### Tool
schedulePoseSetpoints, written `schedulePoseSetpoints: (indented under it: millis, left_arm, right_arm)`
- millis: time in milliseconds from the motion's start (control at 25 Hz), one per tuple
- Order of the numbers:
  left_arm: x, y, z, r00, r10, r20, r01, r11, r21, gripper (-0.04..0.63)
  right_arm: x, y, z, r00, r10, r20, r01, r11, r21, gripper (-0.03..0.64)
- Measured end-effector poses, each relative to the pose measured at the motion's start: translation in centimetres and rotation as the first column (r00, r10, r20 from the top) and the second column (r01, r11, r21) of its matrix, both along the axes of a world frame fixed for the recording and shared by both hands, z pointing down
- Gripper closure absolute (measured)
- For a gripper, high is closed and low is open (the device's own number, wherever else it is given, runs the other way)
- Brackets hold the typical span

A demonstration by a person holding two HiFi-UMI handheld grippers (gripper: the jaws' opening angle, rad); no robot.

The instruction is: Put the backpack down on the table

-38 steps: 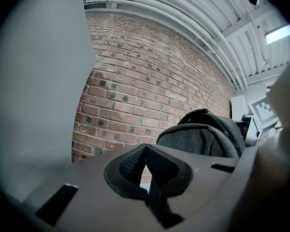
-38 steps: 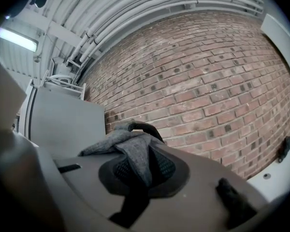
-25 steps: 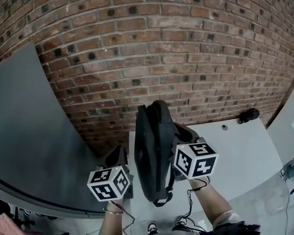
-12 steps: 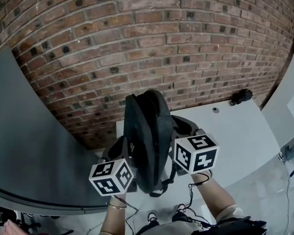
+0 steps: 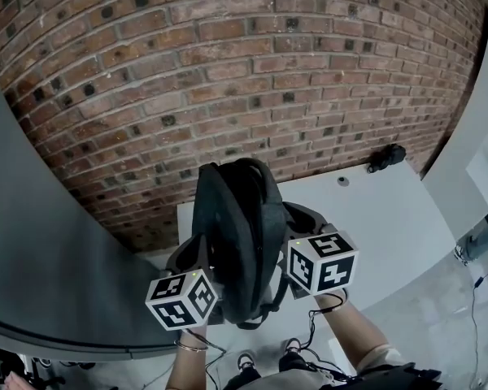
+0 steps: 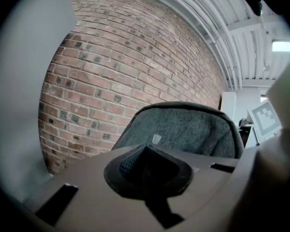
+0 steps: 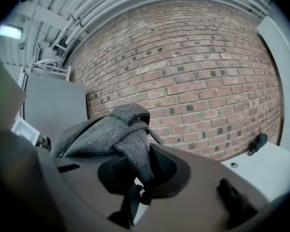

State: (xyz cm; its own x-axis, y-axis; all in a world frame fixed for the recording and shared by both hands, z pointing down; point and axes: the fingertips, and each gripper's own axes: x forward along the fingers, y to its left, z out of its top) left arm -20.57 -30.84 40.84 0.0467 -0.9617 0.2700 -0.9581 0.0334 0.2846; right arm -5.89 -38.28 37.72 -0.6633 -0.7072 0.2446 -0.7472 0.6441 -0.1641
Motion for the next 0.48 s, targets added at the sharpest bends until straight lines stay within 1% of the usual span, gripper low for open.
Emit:
schedulePoseSetpoints:
  millis: [200, 480]
  left_arm:
    - [2.4, 0.1, 1.5, 0.999, 0.034, 0.003, -0.034, 0.999, -0.031, 0.583]
    - [4.9, 0.1, 2.1, 0.998, 0.069, 0.009, -0.068, 0.996, -0.050, 0.583]
  right_arm:
    - [2.7, -0.2, 1.5, 0.999, 0.038, -0.010, -0.038, 0.999, -0.017, 0.572]
    - [6.4, -0.5, 3.5, 0.995, 0.096, -0.014, -0.097, 0.994, -0.051, 0.572]
